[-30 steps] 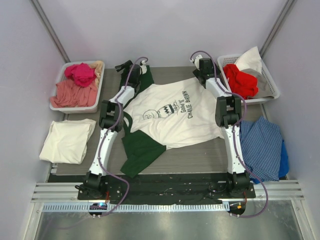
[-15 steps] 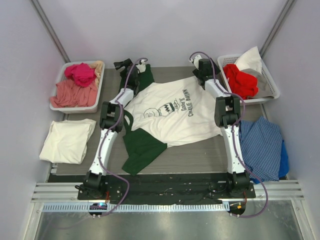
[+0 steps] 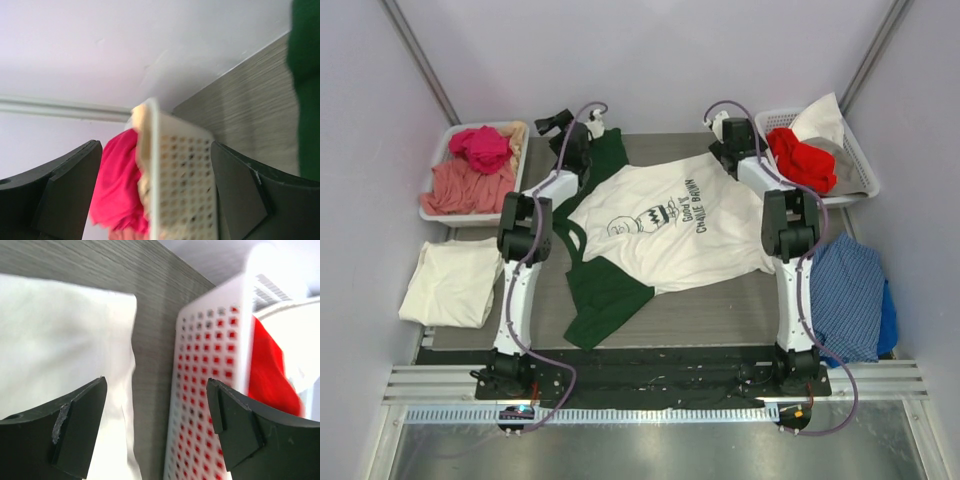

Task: Fold and stack the t-shirts
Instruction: Flatten out the tshirt

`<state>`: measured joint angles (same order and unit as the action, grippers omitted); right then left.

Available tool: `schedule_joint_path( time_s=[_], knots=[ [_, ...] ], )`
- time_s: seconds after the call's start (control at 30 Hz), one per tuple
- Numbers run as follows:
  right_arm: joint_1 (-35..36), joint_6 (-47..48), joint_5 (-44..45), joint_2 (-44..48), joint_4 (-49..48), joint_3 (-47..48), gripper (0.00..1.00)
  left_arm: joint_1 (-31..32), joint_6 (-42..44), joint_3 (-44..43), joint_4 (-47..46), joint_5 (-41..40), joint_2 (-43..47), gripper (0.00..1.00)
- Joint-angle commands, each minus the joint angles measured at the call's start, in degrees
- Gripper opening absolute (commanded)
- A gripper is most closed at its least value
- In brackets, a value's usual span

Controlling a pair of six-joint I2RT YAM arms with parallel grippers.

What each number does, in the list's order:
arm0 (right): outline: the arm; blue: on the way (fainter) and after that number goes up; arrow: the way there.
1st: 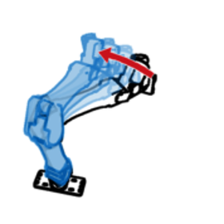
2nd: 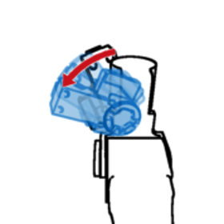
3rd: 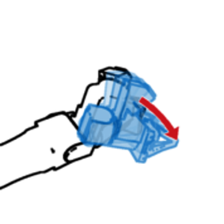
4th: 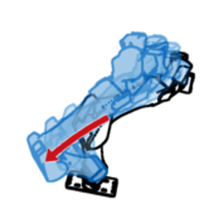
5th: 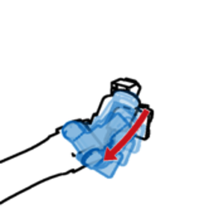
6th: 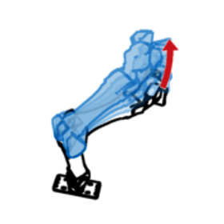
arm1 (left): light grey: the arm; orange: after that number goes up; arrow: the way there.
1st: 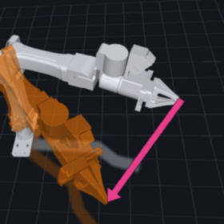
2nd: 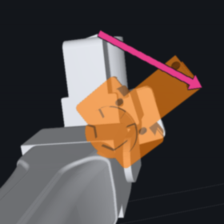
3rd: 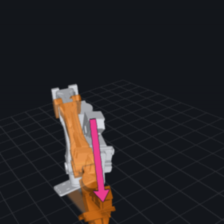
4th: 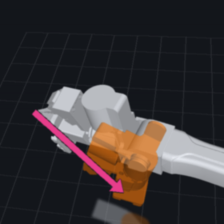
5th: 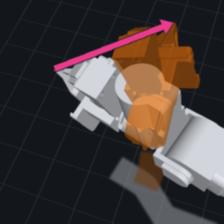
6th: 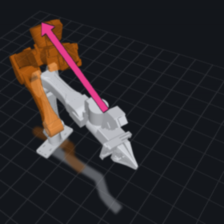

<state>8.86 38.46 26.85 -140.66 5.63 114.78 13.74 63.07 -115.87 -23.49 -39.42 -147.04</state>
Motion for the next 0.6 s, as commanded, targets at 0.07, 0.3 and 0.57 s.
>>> schedule_joint_path(
  time_s=[0.07,0.3,0.57],
  knots=[
    [-0.51,-6.99,-3.02,19.35,2.88,-9.65,0.89,0.76,-16.20,12.33,14.03,0.74,24.06,0.95],
    [0.19,-9.63,-11.19,28.76,17.30,-19.92,0.90,3.05,-31.23,28.76,43.85,14.71,38.31,0.94],
    [2.38,-12.26,-16.66,34.92,25.93,-28.89,0.90,3.14,-38.81,30.89,56.27,27.90,36.40,0.90]
  ],
)
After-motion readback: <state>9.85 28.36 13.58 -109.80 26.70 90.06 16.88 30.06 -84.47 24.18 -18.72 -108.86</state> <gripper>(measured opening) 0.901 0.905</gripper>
